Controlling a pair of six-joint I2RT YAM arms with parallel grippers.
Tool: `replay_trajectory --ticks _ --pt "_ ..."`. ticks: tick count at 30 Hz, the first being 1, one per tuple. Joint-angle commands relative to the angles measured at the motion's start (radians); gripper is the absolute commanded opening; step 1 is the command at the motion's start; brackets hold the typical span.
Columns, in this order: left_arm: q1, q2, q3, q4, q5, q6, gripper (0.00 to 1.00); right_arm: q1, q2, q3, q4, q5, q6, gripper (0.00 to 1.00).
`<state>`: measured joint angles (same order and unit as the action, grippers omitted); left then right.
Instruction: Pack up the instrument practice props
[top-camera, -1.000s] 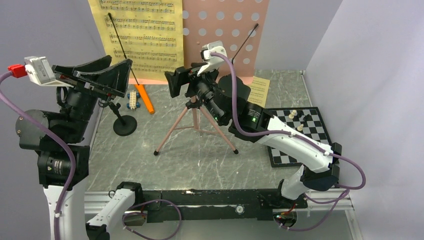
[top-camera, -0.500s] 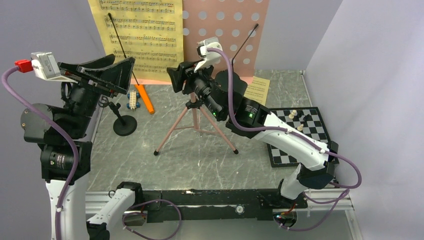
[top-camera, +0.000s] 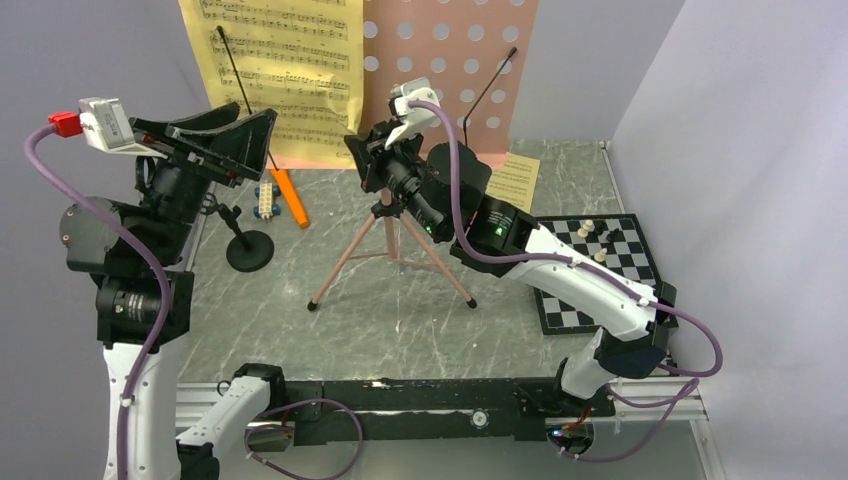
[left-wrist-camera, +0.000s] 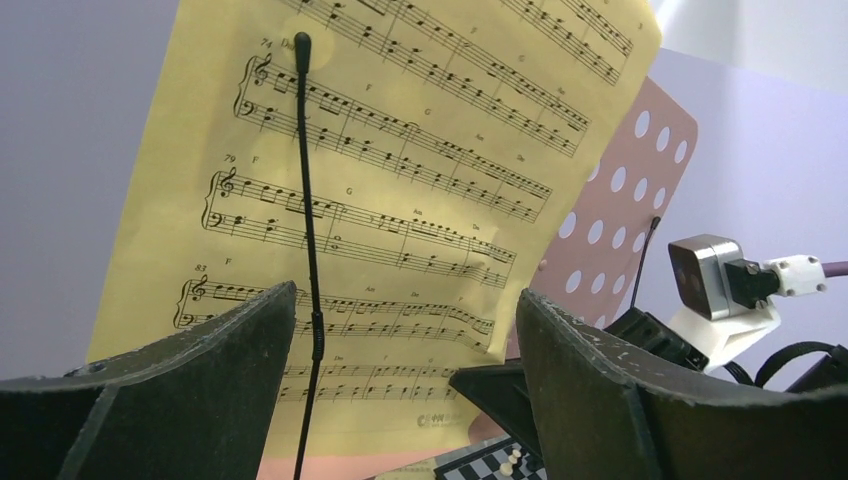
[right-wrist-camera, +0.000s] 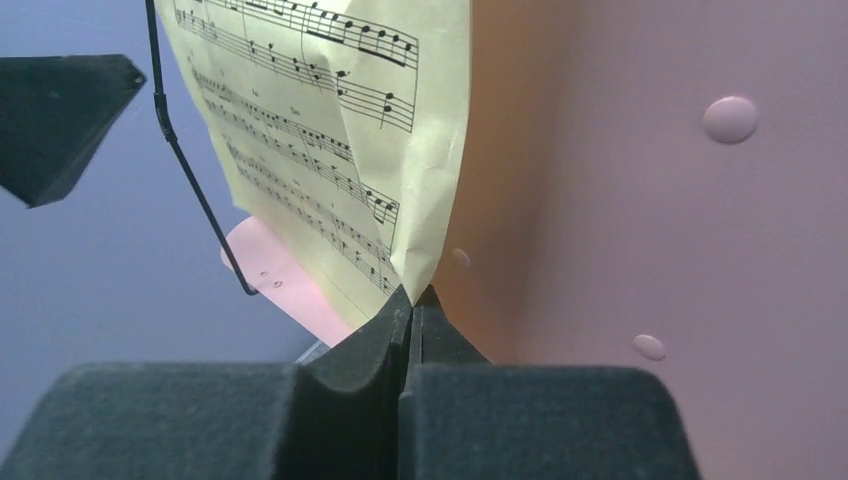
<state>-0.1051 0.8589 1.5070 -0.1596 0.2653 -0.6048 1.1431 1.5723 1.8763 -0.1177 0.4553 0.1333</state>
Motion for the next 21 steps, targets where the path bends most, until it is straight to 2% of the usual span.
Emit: replay_trajectory --ticks 1,7,12,21 --pt "0.005 0.007 -0.033 0.105 0.021 -0.028 0.84 -0.008 -0.053 -0.023 0.055 -0.031 -0.012 0.0" --pt "0.005 0.023 -0.037 0.122 0.003 -0.02 0.81 -0.009 -0.072 -0.043 0.058 -0.04 -0.011 0.0" --pt "0.005 0.037 -0.032 0.138 -0.01 -0.013 0.65 -0.01 -0.072 -0.034 0.044 -0.048 -0.016 0.0" --pt "0.005 0.049 -0.024 0.181 -0.013 -0.008 0.43 -0.014 -0.065 -0.019 0.029 -0.062 -0.017 0.0"
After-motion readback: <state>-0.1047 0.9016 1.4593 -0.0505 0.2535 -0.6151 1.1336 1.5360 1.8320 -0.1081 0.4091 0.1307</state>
